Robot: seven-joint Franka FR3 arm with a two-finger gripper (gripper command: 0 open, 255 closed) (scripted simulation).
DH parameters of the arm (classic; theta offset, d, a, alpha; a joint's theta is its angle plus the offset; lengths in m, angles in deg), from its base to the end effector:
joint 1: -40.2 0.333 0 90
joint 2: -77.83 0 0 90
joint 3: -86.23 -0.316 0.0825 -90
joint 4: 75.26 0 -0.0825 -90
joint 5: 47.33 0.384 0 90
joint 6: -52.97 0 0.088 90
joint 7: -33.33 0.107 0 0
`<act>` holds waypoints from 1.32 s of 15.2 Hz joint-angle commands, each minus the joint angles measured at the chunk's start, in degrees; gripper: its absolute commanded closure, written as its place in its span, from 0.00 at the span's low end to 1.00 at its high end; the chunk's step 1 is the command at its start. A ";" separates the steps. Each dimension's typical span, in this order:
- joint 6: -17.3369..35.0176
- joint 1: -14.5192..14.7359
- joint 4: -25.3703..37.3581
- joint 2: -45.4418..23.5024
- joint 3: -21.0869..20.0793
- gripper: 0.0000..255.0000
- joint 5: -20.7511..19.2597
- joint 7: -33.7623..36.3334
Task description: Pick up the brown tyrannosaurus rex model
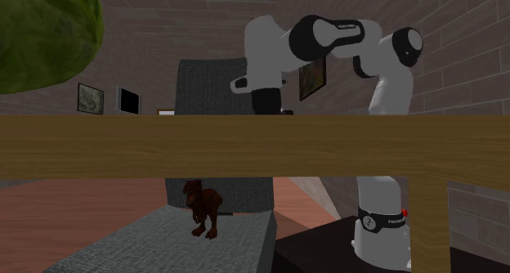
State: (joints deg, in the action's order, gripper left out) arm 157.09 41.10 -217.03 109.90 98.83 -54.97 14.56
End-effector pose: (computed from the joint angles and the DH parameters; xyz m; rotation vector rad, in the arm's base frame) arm 0.3604 -0.0901 0.4722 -3.1064 -0.3145 0.1643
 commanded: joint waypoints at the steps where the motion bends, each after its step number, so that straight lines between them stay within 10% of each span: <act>1: 3.96 0.37 1.59 -4.32 2.38 0.00 0.10 -3.75; 12: 19.29 3.45 13.65 -28.52 11.37 0.00 11.27 -26.02; 20: 24.85 3.32 11.95 -32.78 11.48 0.00 14.06 -28.81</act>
State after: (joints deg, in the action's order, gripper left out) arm 181.19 44.44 -204.53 77.31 110.29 -41.08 -14.03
